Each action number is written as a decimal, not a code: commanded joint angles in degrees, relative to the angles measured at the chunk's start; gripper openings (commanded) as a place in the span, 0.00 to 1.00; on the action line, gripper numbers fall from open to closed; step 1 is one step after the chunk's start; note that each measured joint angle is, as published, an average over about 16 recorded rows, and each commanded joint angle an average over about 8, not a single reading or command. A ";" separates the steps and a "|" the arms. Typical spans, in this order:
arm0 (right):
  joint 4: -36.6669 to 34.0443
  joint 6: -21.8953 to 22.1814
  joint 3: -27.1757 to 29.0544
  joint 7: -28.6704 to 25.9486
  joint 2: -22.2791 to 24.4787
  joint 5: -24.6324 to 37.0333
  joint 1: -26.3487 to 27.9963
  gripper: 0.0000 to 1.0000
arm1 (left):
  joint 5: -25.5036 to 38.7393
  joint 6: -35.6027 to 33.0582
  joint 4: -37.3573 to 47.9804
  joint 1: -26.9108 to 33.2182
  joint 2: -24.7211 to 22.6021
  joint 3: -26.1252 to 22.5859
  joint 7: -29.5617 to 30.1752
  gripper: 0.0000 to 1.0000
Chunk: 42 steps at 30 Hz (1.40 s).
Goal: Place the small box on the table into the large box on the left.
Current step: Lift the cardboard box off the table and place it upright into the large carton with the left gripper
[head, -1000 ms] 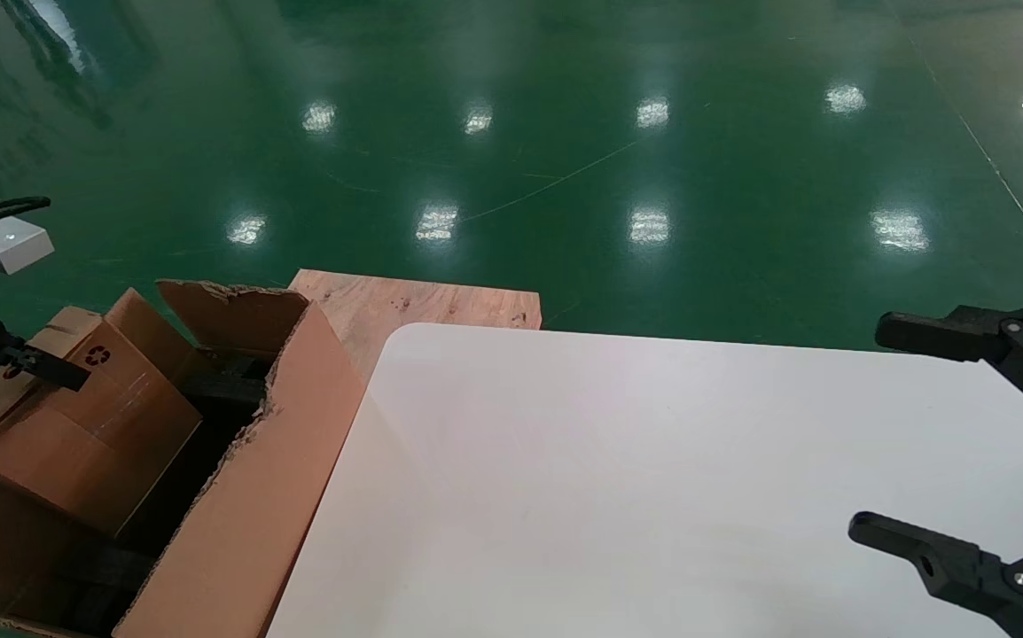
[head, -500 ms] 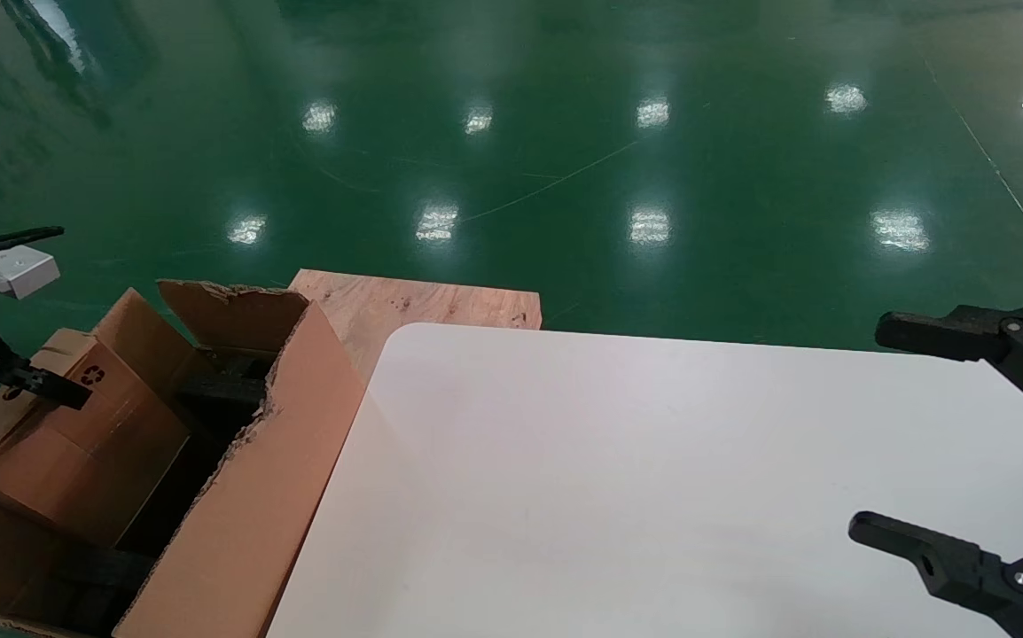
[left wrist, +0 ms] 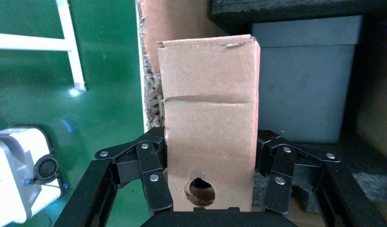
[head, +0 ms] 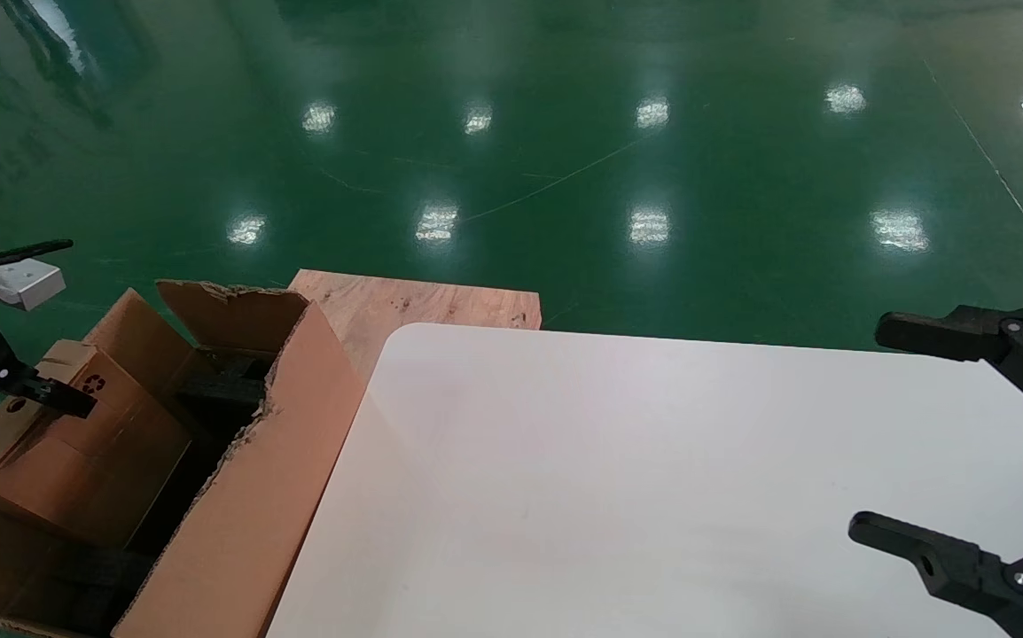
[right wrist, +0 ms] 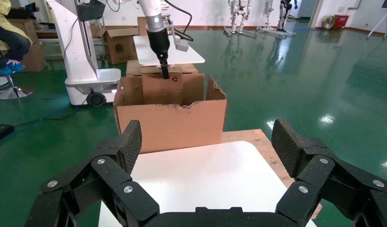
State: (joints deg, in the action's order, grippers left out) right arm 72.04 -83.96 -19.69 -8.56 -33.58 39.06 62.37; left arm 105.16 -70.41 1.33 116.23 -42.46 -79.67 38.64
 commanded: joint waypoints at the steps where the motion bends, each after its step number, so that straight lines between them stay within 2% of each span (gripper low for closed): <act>1: 0.00 0.00 0.00 0.00 0.00 0.00 0.00 1.00 | 0.10 0.96 0.15 -0.80 -0.14 -0.07 0.71 0.00; 7: 0.00 0.00 0.00 0.00 0.00 0.00 0.00 1.00 | 0.08 2.68 0.24 -3.95 -0.41 -0.03 1.72 0.00; 16: 0.00 0.00 -0.01 0.00 0.00 -0.01 0.00 1.00 | 0.07 2.38 -0.12 -4.66 -0.22 -0.01 2.02 0.00; 17: 0.00 0.00 -0.01 0.00 0.00 -0.01 0.00 1.00 | 0.00 2.25 -0.19 -4.71 -0.17 0.04 1.96 0.04; 18: 0.00 0.00 -0.01 0.01 0.00 -0.01 0.00 1.00 | -0.07 2.10 -0.26 -4.75 -0.11 0.09 1.89 0.14; 24: -0.01 0.01 -0.01 0.01 0.01 -0.01 -0.01 1.00 | -0.65 1.30 -0.51 -5.07 0.23 0.52 1.49 0.89; 25: -0.01 0.02 -0.01 0.01 0.01 -0.01 -0.01 1.00 | -0.70 1.25 -0.52 -5.10 0.26 0.56 1.49 0.98; 26: -0.01 0.02 -0.01 0.01 0.01 -0.01 -0.01 1.00 | -0.74 1.22 -0.52 -5.13 0.28 0.59 1.49 1.00; 42: -0.01 0.02 -0.01 0.01 0.01 -0.02 -0.01 1.00 | -0.64 1.06 -0.48 -5.01 0.25 0.52 1.46 1.00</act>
State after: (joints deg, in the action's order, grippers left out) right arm 72.03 -83.94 -19.69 -8.55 -33.57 39.03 62.36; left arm 104.51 -69.34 0.85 111.21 -42.20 -79.15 40.09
